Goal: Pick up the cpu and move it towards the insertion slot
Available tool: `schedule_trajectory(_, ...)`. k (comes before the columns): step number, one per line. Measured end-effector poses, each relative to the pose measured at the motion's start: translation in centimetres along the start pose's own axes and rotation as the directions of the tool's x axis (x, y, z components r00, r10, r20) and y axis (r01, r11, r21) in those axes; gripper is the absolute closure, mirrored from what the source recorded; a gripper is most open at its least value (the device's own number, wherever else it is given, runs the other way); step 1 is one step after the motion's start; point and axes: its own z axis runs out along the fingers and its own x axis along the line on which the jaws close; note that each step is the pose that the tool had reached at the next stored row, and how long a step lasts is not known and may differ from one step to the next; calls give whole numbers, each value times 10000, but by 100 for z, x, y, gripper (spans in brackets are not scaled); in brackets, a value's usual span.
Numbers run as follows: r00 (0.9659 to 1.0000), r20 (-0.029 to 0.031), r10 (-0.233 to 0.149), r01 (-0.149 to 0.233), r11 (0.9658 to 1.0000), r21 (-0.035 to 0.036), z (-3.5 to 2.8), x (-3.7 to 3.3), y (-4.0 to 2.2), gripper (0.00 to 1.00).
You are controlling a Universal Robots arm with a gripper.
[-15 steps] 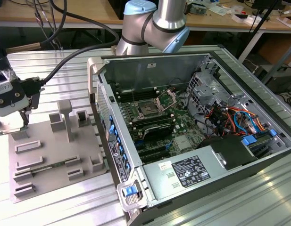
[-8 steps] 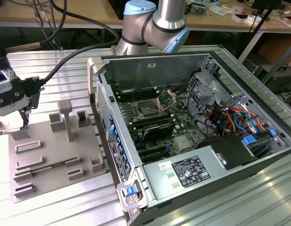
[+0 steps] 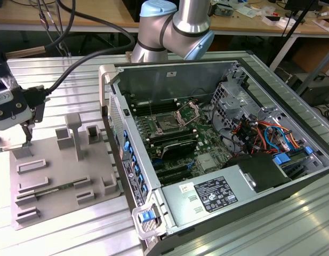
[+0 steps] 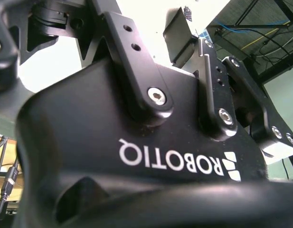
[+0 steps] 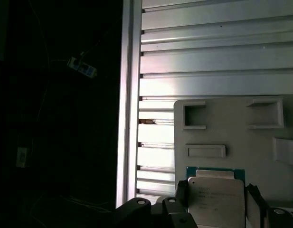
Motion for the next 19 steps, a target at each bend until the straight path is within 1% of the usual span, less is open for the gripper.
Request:
schedule_trajectory(9,10000,0,-1,1,10000,0,-25,0,1,45)
schedule_trajectory(19,10000,1,-1,1,10000,0,-69,0,3,45)
